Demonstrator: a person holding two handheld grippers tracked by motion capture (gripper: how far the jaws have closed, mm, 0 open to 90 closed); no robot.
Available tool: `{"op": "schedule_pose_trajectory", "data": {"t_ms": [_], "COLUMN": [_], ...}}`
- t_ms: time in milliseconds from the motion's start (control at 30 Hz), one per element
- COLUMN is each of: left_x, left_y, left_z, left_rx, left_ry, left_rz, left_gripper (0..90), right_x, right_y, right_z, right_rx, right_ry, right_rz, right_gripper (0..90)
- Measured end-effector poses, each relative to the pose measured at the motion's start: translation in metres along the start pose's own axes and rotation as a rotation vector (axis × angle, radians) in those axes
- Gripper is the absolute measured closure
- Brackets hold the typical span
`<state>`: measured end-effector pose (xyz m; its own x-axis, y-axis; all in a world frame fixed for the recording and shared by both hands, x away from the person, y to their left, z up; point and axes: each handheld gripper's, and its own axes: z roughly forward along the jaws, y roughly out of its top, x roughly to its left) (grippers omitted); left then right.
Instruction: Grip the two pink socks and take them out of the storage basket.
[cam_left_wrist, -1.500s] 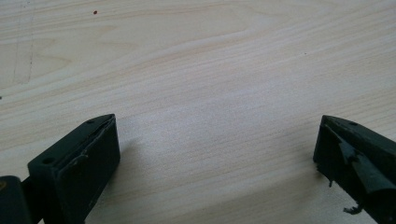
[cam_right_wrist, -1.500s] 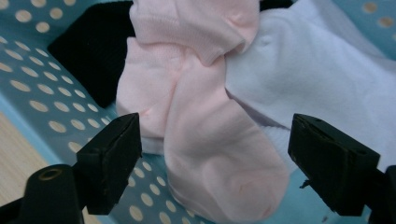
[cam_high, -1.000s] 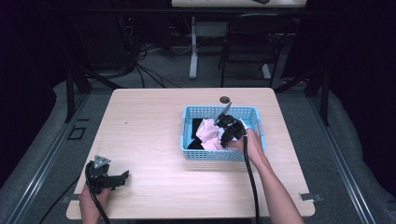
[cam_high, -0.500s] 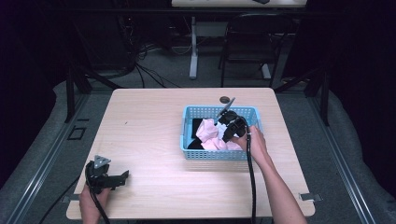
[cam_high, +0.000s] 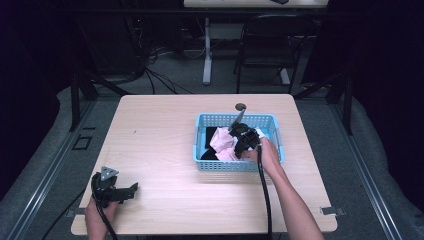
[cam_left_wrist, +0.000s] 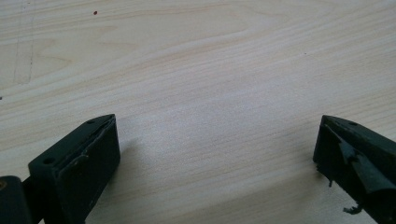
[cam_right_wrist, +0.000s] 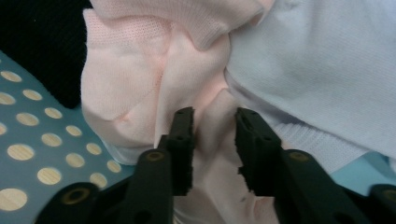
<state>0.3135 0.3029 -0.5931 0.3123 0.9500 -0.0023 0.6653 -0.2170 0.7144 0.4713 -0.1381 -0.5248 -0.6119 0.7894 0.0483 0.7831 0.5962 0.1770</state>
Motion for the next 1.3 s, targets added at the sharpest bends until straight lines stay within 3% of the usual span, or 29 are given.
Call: {"op": "schedule_pose_trajectory", "data": {"t_ms": [33,100,167,233,300,333,367,600,867,933,1300], "left_x": [0.000,0.000,0.000,0.000,0.000,0.000,0.000,0.000,0.000,0.000,0.000], "left_y": [0.000,0.000,0.000,0.000,0.000,0.000,0.000,0.000,0.000,0.000,0.000], "left_z": [0.000,0.000,0.000,0.000,0.000,0.000,0.000,0.000,0.000,0.000,0.000], "left_rx": [0.000,-0.001,0.000,0.000,0.000,0.000,0.000,0.000,0.000,-0.001,-0.001], "left_ry": [0.000,0.000,0.000,0.000,0.000,0.000,0.000,0.000,0.000,0.000,0.000], "left_rz": [0.000,-0.001,0.000,0.000,0.000,0.000,-0.001,0.000,0.000,-0.001,-0.001], "left_gripper": [0.6,0.6,0.6,0.6,0.6,0.6,0.6,0.6,0.6,0.6,0.6], "right_x": [-0.001,0.000,0.000,0.001,0.001,0.003,0.003,0.007,0.006,0.005,0.003], "right_y": [0.001,0.000,0.000,-0.001,-0.002,-0.004,-0.003,-0.005,-0.009,-0.009,-0.012], "right_z": [-0.001,-0.001,-0.003,-0.004,-0.010,-0.011,-0.014,-0.035,-0.056,-0.059,-0.095], "right_rx": [0.026,0.028,0.029,-0.004,0.006,-0.029,-0.011,-0.033,-0.096,-0.084,-0.141], "right_ry": [-0.004,0.004,-0.002,-0.001,-0.008,-0.001,-0.008,-0.004,0.005,-0.003,-0.017], "right_rz": [-0.021,-0.019,-0.018,-0.002,-0.027,-0.007,-0.025,-0.050,-0.036,-0.050,-0.045], "right_gripper": [77.9,84.8,86.8,87.3,87.3,87.3,87.3,87.2,87.3,87.3,87.3]}}
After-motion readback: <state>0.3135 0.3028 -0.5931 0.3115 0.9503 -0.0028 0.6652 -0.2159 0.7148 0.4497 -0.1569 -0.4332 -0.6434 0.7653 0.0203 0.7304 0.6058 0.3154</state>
